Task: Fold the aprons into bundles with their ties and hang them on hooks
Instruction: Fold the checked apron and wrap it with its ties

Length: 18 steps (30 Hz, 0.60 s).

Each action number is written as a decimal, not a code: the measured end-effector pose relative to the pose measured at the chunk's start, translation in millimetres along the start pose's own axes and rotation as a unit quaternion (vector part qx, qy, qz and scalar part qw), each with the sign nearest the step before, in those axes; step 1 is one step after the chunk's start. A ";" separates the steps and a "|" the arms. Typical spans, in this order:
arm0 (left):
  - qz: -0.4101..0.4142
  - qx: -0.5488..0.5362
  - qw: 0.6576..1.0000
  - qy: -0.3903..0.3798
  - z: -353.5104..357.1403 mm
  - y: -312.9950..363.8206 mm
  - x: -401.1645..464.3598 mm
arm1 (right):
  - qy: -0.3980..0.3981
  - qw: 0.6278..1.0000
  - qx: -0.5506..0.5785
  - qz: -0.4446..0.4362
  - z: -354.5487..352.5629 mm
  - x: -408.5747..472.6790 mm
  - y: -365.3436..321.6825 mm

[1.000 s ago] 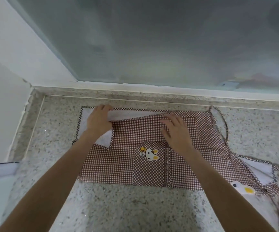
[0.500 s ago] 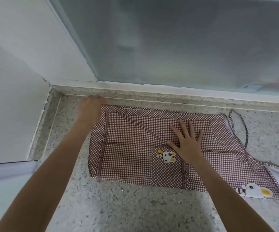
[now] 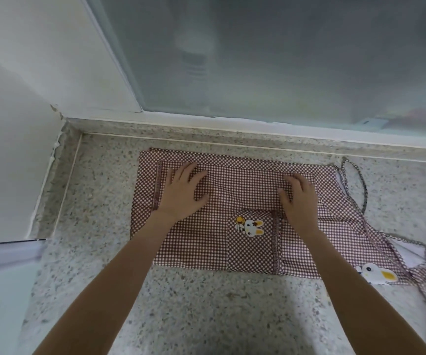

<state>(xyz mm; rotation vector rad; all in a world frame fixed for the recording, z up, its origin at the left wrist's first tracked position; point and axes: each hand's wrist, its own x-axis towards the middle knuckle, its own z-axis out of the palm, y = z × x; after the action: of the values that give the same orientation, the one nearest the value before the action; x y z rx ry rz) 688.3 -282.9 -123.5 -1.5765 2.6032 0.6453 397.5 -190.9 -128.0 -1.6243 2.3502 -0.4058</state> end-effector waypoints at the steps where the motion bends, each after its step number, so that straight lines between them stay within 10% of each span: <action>1: 0.006 -0.007 1.000 -0.003 2.3 11.3 7.6 | 0.034 0.999 0.003 0.027 -7.3 4.7 9.5; 8: 0.066 0.002 0.998 0.003 13.5 75.5 59.4 | 0.075 0.960 0.028 0.269 -51.6 59.6 72.0; 18: 0.057 0.043 0.997 -0.013 10.9 84.7 89.0 | -0.031 0.979 0.061 0.190 -53.0 82.2 97.4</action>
<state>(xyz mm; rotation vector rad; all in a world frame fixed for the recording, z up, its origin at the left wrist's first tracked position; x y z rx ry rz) 570.7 -319.9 -126.3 -1.3951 2.6786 0.5472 265.6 -230.7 -118.8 -1.0832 2.4593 -0.3994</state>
